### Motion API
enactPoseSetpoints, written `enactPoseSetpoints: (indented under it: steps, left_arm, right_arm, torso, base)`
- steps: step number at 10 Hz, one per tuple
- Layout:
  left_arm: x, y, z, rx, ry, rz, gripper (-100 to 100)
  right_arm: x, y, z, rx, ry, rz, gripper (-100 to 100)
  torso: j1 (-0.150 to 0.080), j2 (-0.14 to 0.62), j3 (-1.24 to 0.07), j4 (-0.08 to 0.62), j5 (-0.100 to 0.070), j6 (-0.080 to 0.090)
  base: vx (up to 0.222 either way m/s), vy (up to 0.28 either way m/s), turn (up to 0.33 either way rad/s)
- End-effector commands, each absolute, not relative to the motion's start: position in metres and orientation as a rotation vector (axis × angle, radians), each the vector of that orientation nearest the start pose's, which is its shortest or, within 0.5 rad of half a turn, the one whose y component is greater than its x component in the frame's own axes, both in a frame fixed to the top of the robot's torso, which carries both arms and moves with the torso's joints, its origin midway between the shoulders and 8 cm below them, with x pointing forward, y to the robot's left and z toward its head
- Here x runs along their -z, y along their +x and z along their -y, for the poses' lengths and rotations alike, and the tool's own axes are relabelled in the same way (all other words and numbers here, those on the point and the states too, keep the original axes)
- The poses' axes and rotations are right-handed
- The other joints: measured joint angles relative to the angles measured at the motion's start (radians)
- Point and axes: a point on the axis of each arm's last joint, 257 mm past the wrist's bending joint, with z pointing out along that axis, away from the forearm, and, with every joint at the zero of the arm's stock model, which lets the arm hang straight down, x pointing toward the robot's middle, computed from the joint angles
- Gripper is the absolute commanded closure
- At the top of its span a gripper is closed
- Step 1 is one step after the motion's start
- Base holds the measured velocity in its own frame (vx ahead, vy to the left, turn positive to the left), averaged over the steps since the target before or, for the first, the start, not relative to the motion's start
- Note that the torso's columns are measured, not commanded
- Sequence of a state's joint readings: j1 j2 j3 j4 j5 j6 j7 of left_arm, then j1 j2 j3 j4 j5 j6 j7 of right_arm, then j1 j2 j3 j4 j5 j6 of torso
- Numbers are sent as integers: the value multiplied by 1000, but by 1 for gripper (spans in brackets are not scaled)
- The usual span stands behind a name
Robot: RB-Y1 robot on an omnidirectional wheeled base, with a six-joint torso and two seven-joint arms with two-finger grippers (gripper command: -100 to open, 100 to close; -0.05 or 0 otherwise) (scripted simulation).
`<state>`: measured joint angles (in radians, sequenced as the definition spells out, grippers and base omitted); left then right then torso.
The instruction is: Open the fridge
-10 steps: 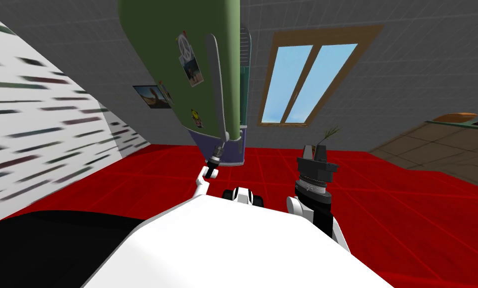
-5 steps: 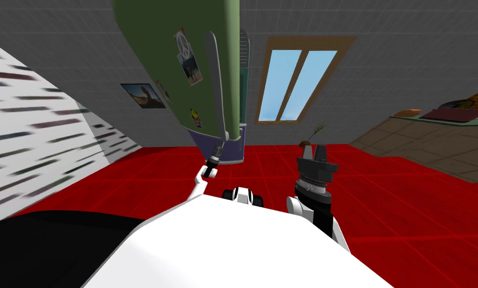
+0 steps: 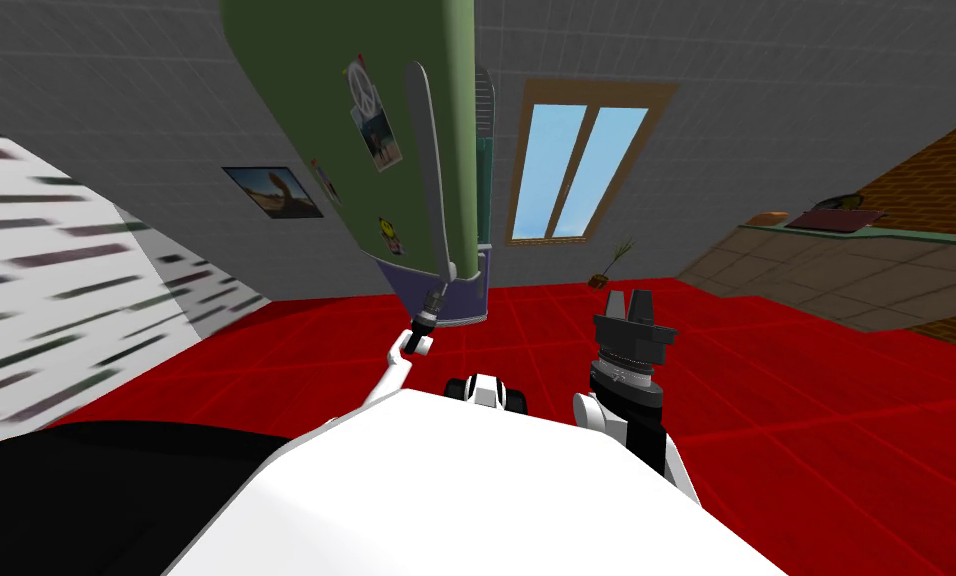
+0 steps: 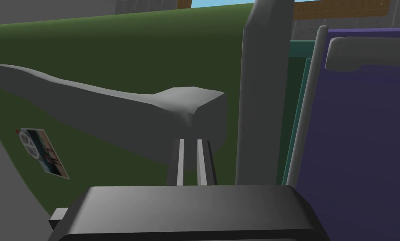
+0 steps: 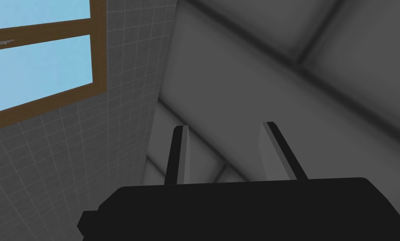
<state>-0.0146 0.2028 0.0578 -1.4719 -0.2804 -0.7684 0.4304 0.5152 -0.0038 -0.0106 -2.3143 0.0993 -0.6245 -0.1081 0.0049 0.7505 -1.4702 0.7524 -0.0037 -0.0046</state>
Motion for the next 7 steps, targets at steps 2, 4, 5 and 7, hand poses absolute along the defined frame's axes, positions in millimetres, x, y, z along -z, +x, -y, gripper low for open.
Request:
enactPoseSetpoints:
  steps: [2,4,5,7]
  left_arm:
    - [76,489,-238,1583,-514,-926,100]
    - [72,489,-247,1607,-549,-885,100]
    - [75,490,-244,1586,-513,-925,100]
    - [71,490,-254,1609,-550,-885,100]
  right_arm:
    - [-55,315,263,-1362,508,-559,0]
    - [-55,315,263,-1362,508,-559,0]
    - [-55,315,263,-1362,508,-559,0]
    - [-55,315,263,-1362,508,-559,0]
  torso:
    - [-1,-5,-3,2,-1,-5]
    - [-1,0,1,1,0,-1]
    - [-3,-4,-2,2,-2,-3]
    - [-3,2,2,2,-2,0]
  base:
    - [-121,86,-81]
    - [-124,89,-98]
    - [-163,101,-197]
    - [-134,103,-81]
